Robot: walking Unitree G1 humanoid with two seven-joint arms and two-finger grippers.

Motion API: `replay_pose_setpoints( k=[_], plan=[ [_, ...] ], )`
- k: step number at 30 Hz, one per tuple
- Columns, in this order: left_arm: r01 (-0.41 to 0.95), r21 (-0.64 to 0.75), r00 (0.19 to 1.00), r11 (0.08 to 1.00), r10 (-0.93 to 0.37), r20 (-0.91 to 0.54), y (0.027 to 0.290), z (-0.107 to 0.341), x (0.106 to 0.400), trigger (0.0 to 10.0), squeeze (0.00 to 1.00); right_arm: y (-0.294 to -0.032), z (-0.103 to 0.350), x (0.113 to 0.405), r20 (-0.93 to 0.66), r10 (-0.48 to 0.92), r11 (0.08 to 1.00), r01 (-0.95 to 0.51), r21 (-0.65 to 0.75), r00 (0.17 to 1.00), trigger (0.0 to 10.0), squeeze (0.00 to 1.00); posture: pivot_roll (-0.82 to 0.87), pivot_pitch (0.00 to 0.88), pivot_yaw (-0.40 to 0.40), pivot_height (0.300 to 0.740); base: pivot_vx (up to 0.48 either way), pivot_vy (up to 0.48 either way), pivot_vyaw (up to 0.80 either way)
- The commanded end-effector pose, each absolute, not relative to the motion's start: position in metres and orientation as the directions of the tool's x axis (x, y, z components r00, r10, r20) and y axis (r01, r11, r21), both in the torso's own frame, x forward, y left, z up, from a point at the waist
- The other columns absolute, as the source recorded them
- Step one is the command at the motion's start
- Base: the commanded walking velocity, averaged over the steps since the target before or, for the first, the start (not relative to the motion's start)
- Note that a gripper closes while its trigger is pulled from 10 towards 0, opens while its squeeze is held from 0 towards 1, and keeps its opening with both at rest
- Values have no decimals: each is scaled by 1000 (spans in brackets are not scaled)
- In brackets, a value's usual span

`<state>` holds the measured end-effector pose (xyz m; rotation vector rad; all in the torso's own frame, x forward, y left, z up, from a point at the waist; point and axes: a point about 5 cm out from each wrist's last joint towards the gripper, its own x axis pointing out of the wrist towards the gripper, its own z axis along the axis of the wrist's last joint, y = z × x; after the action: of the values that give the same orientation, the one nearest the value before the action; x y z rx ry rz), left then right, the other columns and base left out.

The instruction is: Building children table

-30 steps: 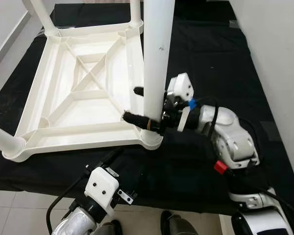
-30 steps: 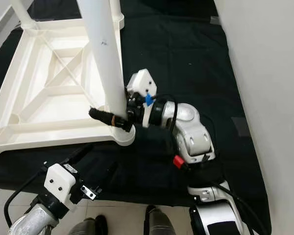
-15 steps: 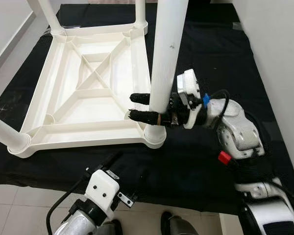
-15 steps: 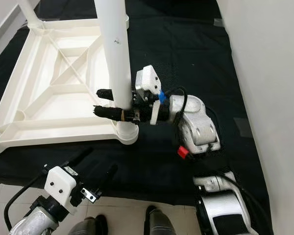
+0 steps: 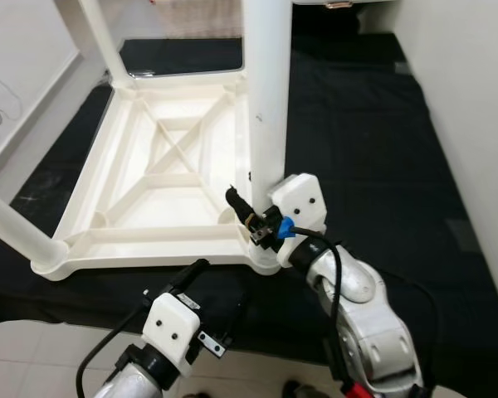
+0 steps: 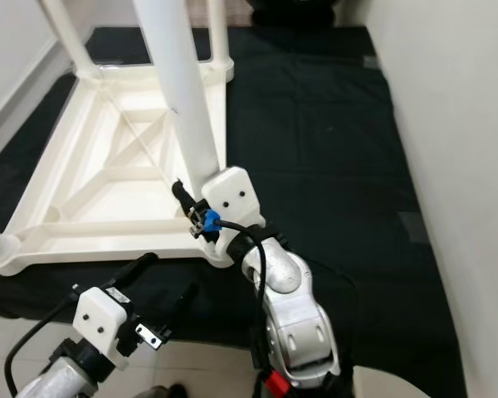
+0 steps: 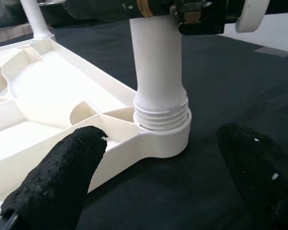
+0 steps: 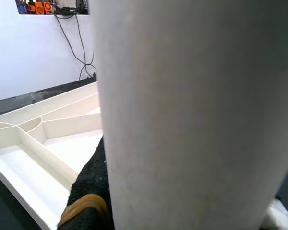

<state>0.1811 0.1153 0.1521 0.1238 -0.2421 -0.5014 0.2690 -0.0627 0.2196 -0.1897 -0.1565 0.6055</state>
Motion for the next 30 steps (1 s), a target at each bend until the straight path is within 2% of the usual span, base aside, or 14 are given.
replay_pose_setpoints(
  k=[1,2,4,5,10,11,13,15,16,17,18,21,29,30],
  plan=[
    [472,169,852,865,-497,162,116,145,179,10000,0,-76,166,279,-206,498,829,-532,-172,842,0,0,50,293,18,740,0,0,0],
    [467,170,855,868,-492,165,116,145,180,10000,0,-78,173,286,-173,518,822,-543,-170,838,10000,647,49,293,9,740,0,0,0],
    [462,171,857,870,-488,167,116,146,180,10000,0,-78,178,290,-147,520,824,-540,-170,841,10000,647,49,293,9,740,0,0,0],
    [458,172,858,872,-484,170,116,146,180,10000,0,-78,186,295,-107,555,811,-565,-154,825,10000,1000,49,295,5,740,0,0,0],
    [454,173,859,874,-481,174,115,147,181,10000,0,-71,215,298,34,693,717,-684,-133,720,10000,1000,53,294,1,740,0,0,0],
    [455,172,859,873,-482,175,114,147,181,10000,0,-72,227,298,90,784,620,-773,-134,614,10000,1000,55,293,0,740,0,0,0],
    [456,172,858,873,-482,175,114,147,182,10000,0,-73,230,298,100,807,590,-795,-139,582,10000,1000,55,293,0,740,0,0,0],
    [457,172,857,873,-483,177,113,147,182,10000,0,-78,234,301,64,882,469,-857,-213,467,10000,1000,63,290,1,740,0,0,0],
    [457,172,857,873,-484,178,113,147,182,10000,0,-81,236,302,43,915,400,-885,-239,402,10000,545,64,289,0,740,0,0,0],
    [457,172,857,872,-484,178,113,147,182,10000,0,-84,238,304,29,933,355,-900,-253,360,10000,0,64,289,0,740,0,0,0],
    [457,172,857,872,-484,178,113,147,182,10000,0,-84,238,304,29,933,355,-900,-253,360,10000,0,64,289,0,740,0,0,0],
    [455,173,857,873,-483,181,112,148,182,10000,0,-91,249,314,-9,978,198,-942,-270,208,10000,0,81,292,-5,740,0,0,0],
    [450,178,858,875,-479,183,112,149,183,10000,0,-95,277,330,34,997,82,-956,-282,75,9765,0,95,289,-5,740,0,0,0],
    [450,178,859,875,-479,183,112,149,183,10000,0,-96,282,331,47,997,65,-956,-286,53,6275,0,95,289,-5,740,0,0,0]
  ],
)
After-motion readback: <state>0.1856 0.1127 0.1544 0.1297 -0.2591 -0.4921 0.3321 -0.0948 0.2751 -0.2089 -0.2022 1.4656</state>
